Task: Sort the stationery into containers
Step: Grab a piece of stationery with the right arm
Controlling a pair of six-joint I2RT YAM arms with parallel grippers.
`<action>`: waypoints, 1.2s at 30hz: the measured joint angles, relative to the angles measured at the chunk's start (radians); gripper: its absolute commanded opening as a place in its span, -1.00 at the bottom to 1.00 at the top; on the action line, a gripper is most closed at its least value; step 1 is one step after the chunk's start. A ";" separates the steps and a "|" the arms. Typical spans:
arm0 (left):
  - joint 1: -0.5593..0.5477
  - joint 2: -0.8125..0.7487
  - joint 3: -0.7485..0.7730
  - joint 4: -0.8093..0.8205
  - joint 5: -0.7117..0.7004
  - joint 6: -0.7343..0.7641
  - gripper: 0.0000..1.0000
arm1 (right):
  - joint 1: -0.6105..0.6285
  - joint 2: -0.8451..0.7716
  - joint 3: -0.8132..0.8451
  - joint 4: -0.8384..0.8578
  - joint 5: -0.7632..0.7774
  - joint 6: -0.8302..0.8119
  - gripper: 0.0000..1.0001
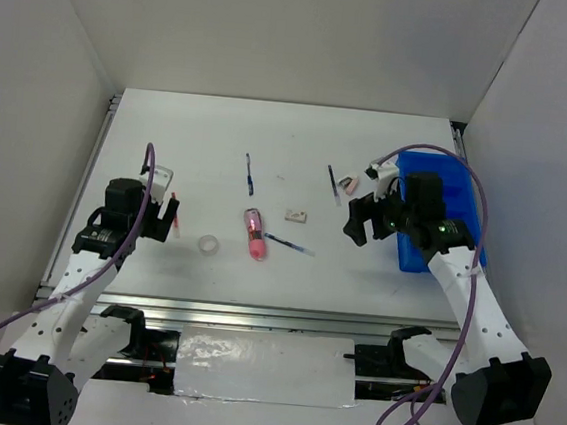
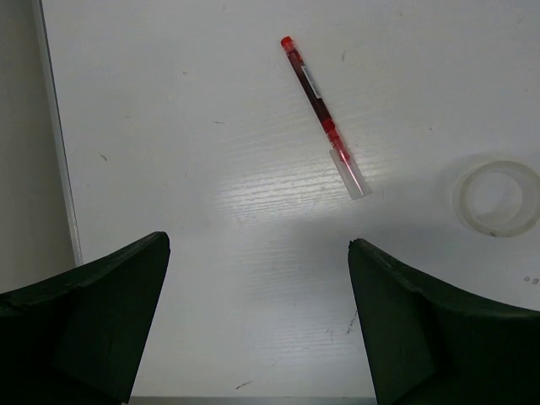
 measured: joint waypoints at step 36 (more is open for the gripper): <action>0.058 0.077 0.036 0.027 -0.175 -0.137 0.99 | 0.649 0.973 0.694 -0.047 0.383 0.625 0.45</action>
